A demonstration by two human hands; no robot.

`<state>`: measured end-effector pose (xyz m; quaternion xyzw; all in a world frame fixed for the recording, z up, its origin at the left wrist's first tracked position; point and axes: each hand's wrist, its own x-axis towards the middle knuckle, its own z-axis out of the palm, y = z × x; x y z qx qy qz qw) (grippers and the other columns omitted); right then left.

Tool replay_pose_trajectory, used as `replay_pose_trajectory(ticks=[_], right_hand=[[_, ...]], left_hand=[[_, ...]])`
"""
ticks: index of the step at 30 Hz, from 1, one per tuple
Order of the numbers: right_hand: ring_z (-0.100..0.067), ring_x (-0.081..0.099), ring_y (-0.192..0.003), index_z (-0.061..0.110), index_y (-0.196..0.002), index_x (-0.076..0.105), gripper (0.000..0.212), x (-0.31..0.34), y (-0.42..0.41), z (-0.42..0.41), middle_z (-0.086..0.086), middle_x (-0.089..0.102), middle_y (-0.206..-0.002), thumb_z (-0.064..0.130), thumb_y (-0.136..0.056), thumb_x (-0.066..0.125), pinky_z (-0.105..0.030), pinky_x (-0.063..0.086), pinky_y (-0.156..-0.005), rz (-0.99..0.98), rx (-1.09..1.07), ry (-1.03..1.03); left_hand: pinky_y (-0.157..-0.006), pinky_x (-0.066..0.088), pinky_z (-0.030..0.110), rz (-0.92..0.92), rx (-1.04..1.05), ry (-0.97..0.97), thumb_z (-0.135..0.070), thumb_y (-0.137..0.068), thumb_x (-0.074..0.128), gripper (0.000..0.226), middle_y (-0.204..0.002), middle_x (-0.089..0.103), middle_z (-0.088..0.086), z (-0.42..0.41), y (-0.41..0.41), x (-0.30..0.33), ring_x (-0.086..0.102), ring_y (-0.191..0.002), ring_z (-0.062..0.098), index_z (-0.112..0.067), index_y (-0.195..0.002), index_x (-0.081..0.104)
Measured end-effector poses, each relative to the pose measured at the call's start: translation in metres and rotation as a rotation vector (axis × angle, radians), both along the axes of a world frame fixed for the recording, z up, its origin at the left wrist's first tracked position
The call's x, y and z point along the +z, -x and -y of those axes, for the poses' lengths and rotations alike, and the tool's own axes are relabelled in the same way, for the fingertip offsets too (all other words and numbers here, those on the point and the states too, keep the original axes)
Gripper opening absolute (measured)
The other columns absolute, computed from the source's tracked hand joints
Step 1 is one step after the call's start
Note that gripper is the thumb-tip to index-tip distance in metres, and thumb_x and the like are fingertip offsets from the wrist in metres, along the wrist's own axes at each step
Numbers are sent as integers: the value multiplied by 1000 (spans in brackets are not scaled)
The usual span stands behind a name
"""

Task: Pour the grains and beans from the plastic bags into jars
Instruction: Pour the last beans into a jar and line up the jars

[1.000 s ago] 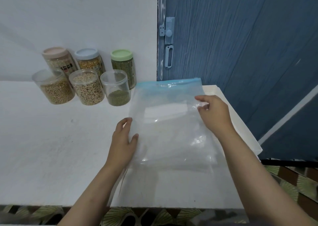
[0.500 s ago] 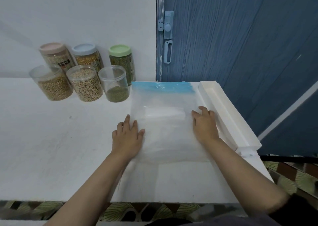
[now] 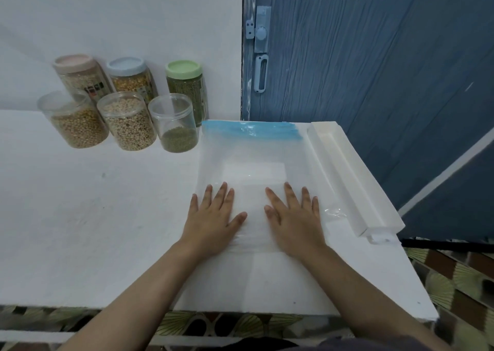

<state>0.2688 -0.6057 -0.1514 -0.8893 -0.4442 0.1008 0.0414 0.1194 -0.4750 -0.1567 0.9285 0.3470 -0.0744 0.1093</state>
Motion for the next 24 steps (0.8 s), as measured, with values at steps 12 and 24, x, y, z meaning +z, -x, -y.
replay_pose_trajectory(ticks=[12, 24], right_hand=[[-39, -4, -152, 35, -156, 23, 55, 19, -36, 22, -13, -2, -167, 54, -104, 27, -46, 0, -123, -85, -83, 34], [-38, 38, -118, 42, -137, 50, 40, 33, -19, 2, -3, 39, -136, 50, -97, 54, -37, 41, -91, -149, -285, -55]], left_hand=[[-124, 0, 40, 268, -274, 239, -96, -71, 20, 83, -157, 11, -28, -54, 63, 7, -5, -148, 0, -54, -141, 29], [-115, 31, 24, 548, -415, 29, -64, -81, 59, 57, -143, 53, -14, -64, 75, -10, 43, -137, 13, -34, -128, 63]])
